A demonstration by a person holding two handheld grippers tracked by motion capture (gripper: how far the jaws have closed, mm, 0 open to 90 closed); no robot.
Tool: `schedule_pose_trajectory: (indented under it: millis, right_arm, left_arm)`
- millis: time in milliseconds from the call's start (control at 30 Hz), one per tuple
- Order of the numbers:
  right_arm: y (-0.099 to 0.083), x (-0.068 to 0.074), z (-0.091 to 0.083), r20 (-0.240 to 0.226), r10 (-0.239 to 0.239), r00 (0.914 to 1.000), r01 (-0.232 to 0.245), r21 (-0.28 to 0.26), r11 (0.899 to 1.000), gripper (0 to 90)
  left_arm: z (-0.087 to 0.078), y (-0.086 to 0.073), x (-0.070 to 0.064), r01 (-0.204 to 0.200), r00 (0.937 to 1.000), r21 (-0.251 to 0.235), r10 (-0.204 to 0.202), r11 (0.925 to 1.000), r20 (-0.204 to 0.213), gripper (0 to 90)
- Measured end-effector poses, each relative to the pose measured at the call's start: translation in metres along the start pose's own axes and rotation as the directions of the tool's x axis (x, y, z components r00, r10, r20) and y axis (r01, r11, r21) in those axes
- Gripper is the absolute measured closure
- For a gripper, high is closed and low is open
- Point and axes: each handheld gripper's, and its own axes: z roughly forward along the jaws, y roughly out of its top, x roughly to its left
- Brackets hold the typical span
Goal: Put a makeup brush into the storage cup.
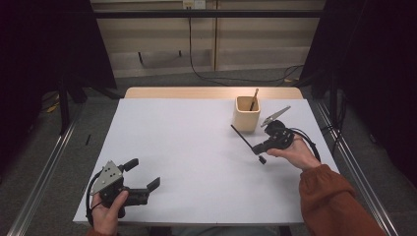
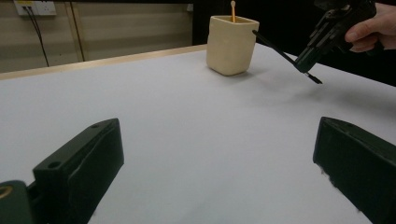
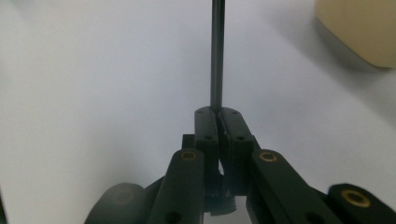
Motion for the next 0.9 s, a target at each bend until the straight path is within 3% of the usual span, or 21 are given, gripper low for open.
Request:
schedule_pose_trajectory:
  millis: [267,433,600,667,900]
  right_arm:
    - [-0.004,0.001,-0.008,-0.021,-0.020,0.9996,0.017,-0.128,0.992,86.6]
    - [-0.007,0.001,-0.013,-0.016,-0.015,0.9998,0.011,-0.204,0.979,86.6]
    - [-0.010,-0.001,-0.016,-0.015,-0.004,0.9999,0.000,-0.268,0.963,86.5]
    - [-0.012,-0.002,-0.017,-0.028,-0.003,0.9996,-0.005,-0.297,0.955,86.5]
    - [-0.013,-0.001,-0.024,0.002,0.001,1.0000,0.000,-0.387,0.922,86.4]
  left_arm:
    - [0.000,0.000,0.000,0.000,1.0000,0.001,0.000,1.0000,-0.001,1.8]
    - [0.000,0.000,0.000,0.000,1.0000,0.000,0.000,1.0000,-0.001,1.8]
    - [0.000,0.000,0.000,0.003,1.0000,0.000,-0.003,1.0000,-0.002,1.8]
    - [0.000,0.000,0.000,0.000,1.0000,0.000,0.000,1.0000,-0.005,1.8]
    - [-0.001,0.000,0.001,0.002,1.0000,-0.005,-0.002,1.0000,-0.009,2.0]
